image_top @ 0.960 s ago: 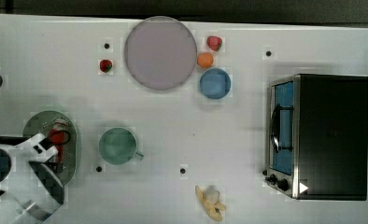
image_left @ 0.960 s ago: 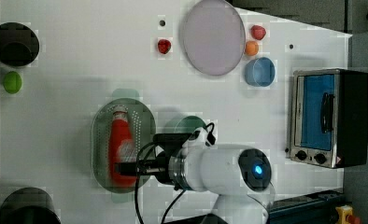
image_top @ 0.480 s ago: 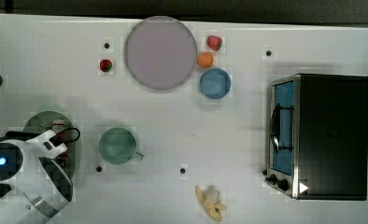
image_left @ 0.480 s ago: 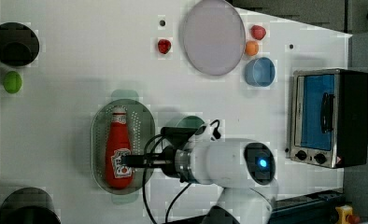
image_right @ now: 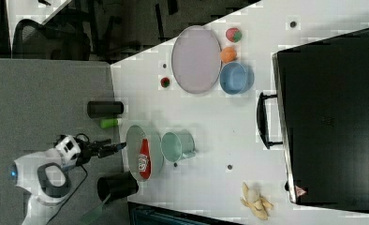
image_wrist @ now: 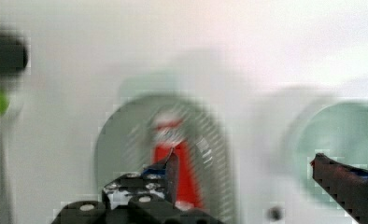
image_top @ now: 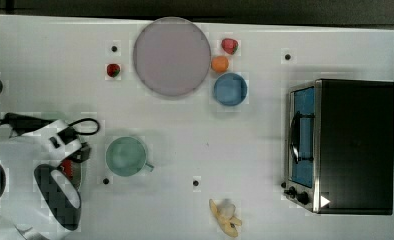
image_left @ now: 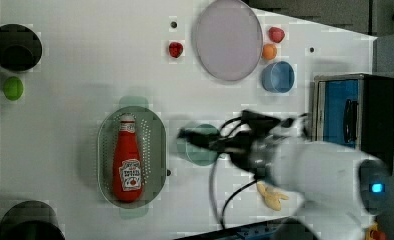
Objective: Pick Ketchup from the table and place it in strainer.
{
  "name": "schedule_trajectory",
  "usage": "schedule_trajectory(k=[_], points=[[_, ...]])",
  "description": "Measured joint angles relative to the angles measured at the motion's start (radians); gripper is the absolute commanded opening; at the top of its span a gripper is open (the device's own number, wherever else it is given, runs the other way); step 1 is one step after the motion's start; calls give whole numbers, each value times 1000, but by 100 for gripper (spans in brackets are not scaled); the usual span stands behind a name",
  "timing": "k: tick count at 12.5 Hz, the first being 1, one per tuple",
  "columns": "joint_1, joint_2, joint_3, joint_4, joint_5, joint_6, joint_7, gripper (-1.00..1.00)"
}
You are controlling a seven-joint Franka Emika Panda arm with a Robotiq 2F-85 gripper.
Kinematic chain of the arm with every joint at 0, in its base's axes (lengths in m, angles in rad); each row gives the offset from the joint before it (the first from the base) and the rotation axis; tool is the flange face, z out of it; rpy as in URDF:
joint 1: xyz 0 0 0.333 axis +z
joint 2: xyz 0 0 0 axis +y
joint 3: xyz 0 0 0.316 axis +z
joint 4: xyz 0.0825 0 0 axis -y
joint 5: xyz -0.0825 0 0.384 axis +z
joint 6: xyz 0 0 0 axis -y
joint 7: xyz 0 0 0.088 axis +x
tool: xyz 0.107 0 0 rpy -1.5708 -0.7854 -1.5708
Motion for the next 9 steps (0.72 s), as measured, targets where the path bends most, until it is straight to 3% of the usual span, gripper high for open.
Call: schedule_trajectory(k=[5, 9], points=[[-83, -232, -274, 59, 16, -286, 1, 100], [-144, -303, -490, 150, 18, -506, -17, 100]])
